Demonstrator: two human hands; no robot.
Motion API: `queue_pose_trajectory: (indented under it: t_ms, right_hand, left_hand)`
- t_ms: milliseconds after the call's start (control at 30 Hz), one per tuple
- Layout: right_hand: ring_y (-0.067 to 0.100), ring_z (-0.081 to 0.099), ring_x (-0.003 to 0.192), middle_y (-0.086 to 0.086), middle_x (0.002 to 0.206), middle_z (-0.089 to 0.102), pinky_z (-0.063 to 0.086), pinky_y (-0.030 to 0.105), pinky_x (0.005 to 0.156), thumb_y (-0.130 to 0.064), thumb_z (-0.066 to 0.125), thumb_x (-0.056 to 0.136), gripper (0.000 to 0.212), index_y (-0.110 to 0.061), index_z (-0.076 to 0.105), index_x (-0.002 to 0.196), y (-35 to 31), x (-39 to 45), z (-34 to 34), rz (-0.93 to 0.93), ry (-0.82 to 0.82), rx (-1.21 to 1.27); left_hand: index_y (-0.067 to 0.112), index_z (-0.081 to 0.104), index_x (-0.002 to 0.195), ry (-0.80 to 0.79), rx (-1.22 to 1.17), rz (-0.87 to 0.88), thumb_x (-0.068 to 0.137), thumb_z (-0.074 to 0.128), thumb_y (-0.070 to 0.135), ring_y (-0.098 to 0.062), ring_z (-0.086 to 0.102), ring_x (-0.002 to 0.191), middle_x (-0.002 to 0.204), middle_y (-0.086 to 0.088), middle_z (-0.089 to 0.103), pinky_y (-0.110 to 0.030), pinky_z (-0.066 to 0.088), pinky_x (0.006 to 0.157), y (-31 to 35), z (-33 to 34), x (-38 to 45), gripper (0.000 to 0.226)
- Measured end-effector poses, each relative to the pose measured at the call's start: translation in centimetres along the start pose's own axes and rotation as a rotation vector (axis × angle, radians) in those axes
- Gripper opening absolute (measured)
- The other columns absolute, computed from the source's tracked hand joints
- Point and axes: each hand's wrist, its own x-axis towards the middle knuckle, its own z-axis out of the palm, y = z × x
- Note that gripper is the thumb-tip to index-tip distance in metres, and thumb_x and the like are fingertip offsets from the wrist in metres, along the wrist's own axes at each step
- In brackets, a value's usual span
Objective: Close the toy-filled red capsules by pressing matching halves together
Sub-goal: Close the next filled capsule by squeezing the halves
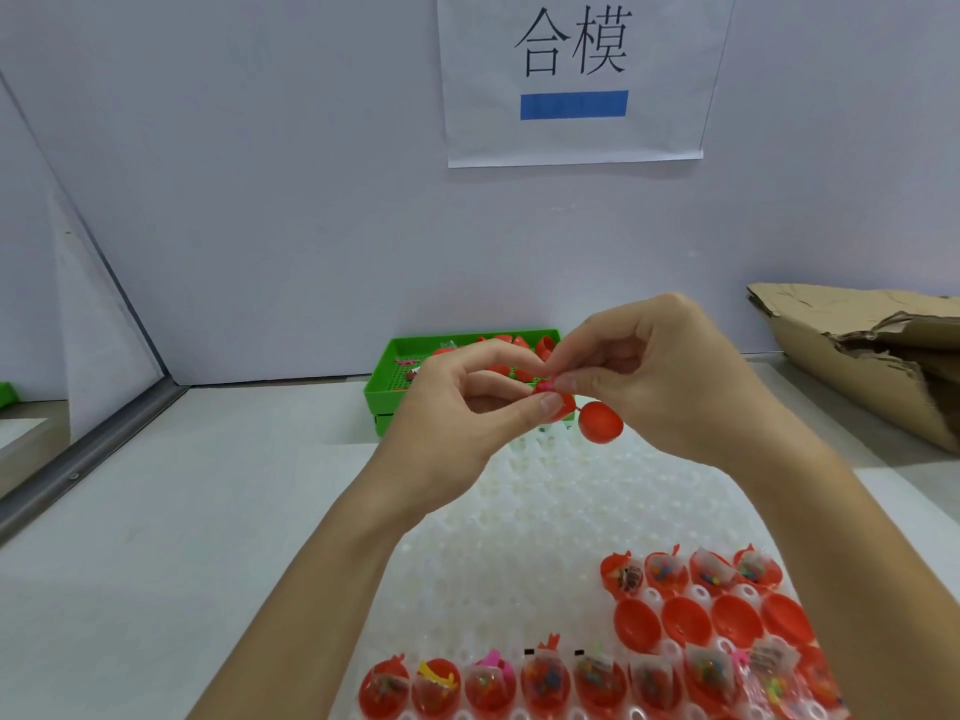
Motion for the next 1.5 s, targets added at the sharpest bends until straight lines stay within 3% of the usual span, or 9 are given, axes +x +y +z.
queue_pose_trajectory:
  t_ms: [267,433,700,833,933,1067,1200,1367,1500]
  right_hand:
    - [0.006,0.074,0.072,-0.012,0.077,0.077,0.062,0.025,0.07,-0.004,0.079,0.082,0.024,-0.029,0.08,0.081,-0.3,0.0,0.1,-0.039,0.051,0.013]
    - [0.006,0.073,0.076,-0.012,0.079,0.077,0.061,0.026,0.072,-0.005,0.08,0.08,0.025,-0.03,0.08,0.081,-0.5,0.1,0.1,-0.051,0.056,0.031]
    - [0.006,0.074,0.077,-0.012,0.083,0.077,0.061,0.025,0.071,-0.011,0.079,0.082,0.021,-0.031,0.079,0.089,-0.4,0.1,0.2,-0.027,0.053,0.089]
    - [-0.001,0.071,0.091,-0.018,0.097,0.075,0.058,0.021,0.078,-0.04,0.067,0.088,0.023,-0.038,0.072,0.11,0.3,0.0,-1.1,0.08,0.078,-0.003]
    - [0.007,0.073,0.095,-0.009,0.104,0.075,0.061,0.026,0.076,-0.06,0.059,0.077,0.057,-0.03,0.064,0.125,0.8,-0.4,-2.2,0.275,-0.14,0.119]
    - [0.013,0.075,0.091,-0.004,0.097,0.078,0.061,0.026,0.077,-0.043,0.074,0.072,0.047,-0.025,0.07,0.115,0.9,-0.6,-2.3,0.266,-0.298,0.209]
    - [0.009,0.075,0.079,-0.007,0.083,0.078,0.058,0.018,0.07,-0.028,0.077,0.08,0.018,-0.028,0.076,0.098,0.6,-0.3,-1.8,0.212,-0.167,0.178]
    - [0.004,0.071,0.075,-0.017,0.083,0.074,0.059,0.029,0.072,-0.038,0.077,0.08,0.014,-0.032,0.074,0.093,-0.1,0.0,-1.0,0.192,-0.051,-0.041]
    - [0.003,0.072,0.069,-0.015,0.079,0.075,0.06,0.025,0.069,-0.031,0.083,0.076,0.015,-0.03,0.075,0.089,-0.4,0.0,-0.4,0.18,-0.02,-0.053]
  left_hand:
    - [0.012,0.073,0.096,0.039,-0.099,-0.03,0.086,0.074,0.014,-0.023,0.075,0.089,0.085,-0.009,0.077,-0.041,0.059,0.09,0.0,-0.1,0.0,0.01]
    - [0.004,0.072,0.093,0.057,-0.214,-0.067,0.087,0.071,0.006,-0.027,0.075,0.087,0.087,-0.014,0.077,-0.029,0.06,0.081,0.2,-0.2,0.0,0.006]
    - [0.002,0.072,0.091,0.089,-0.282,-0.088,0.076,0.075,0.017,-0.03,0.075,0.087,0.084,-0.018,0.075,-0.027,0.06,0.078,0.3,0.0,0.0,0.022]
    - [0.009,0.074,0.084,0.104,-0.323,-0.099,0.069,0.075,0.022,-0.028,0.075,0.084,0.086,-0.017,0.075,-0.027,0.059,0.078,0.4,-0.3,0.0,0.019]
    - [0.008,0.073,0.085,0.12,-0.368,-0.102,0.068,0.075,0.021,-0.03,0.075,0.085,0.091,-0.02,0.075,-0.028,0.06,0.08,0.4,-0.5,0.1,0.021]
    - [0.005,0.072,0.088,0.13,-0.373,-0.103,0.072,0.075,0.017,-0.03,0.075,0.085,0.091,-0.022,0.075,-0.026,0.059,0.079,0.6,-0.5,0.1,0.02]
    - [0.007,0.073,0.087,0.158,-0.218,-0.081,0.083,0.074,0.01,-0.024,0.075,0.084,0.085,-0.015,0.076,-0.029,0.06,0.081,0.3,-0.2,0.1,0.005]
    - [0.017,0.075,0.083,0.19,-0.009,-0.006,0.083,0.077,0.017,-0.014,0.074,0.079,0.076,-0.001,0.076,-0.023,0.058,0.076,0.3,0.3,0.0,0.002]
    - [0.022,0.077,0.08,0.226,0.146,0.088,0.083,0.078,0.017,-0.006,0.071,0.075,0.076,0.005,0.075,-0.017,0.055,0.068,0.3,0.8,0.0,0.006]
